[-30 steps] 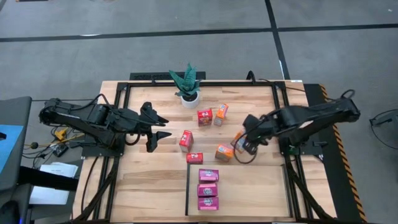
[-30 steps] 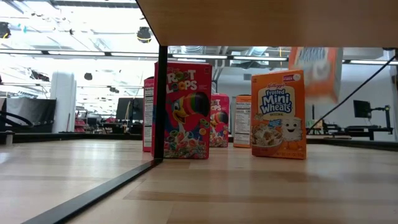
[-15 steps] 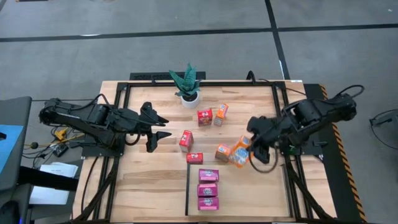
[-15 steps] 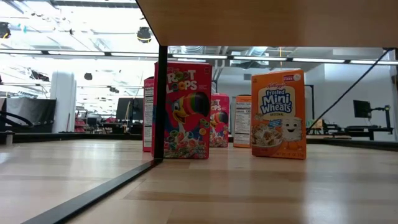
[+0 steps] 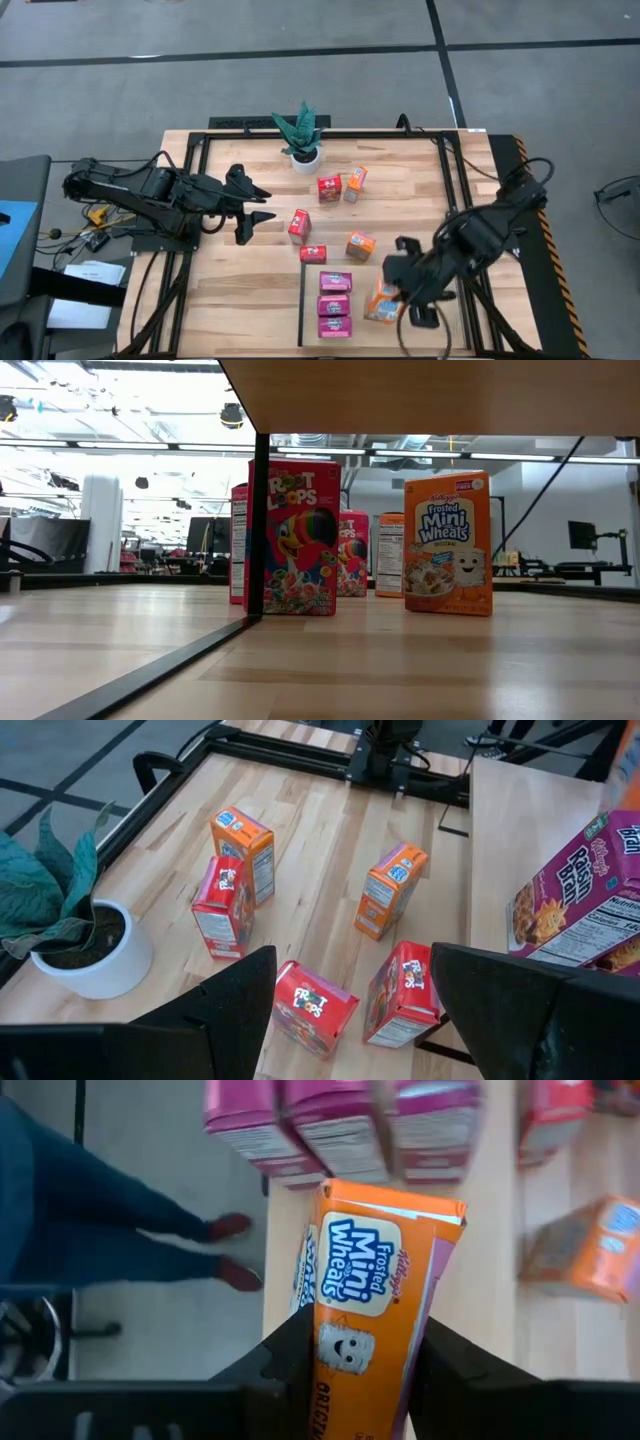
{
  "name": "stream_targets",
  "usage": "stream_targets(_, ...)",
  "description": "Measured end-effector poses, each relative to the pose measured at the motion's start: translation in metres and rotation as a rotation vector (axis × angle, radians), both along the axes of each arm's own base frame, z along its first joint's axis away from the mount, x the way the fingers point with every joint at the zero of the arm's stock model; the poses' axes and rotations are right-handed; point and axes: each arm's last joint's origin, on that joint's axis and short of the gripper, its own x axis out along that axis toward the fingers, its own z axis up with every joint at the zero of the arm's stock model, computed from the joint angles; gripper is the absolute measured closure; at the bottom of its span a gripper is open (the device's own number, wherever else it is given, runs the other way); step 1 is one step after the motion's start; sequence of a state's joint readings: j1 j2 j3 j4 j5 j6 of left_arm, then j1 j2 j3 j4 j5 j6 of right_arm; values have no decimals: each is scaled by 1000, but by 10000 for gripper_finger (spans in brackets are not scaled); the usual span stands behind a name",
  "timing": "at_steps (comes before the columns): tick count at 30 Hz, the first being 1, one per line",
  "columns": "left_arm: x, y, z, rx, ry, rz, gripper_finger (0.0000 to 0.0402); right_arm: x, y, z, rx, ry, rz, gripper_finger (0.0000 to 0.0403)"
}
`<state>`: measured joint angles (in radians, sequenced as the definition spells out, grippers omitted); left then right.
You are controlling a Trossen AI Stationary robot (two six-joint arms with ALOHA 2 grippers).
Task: Stack cereal on shelf
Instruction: Put the orange cereal box on the bottom mid shelf
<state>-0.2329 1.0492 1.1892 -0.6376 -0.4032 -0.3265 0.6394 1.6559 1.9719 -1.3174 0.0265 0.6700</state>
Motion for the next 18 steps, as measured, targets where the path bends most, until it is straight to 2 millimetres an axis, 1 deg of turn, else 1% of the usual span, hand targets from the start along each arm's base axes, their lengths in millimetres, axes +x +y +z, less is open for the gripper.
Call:
stream_targets(9, 0, 0, 0, -1, 3, 0, 146, 25, 31, -27, -120, 80, 110, 268)
stream_targets(13, 0, 0, 0, -1, 3, 0, 146, 31, 35, -32, -143, 108, 113, 262)
stream_targets(18, 0, 0, 0, 0, 4, 0, 146, 32, 38, -32, -164, 95, 103, 262)
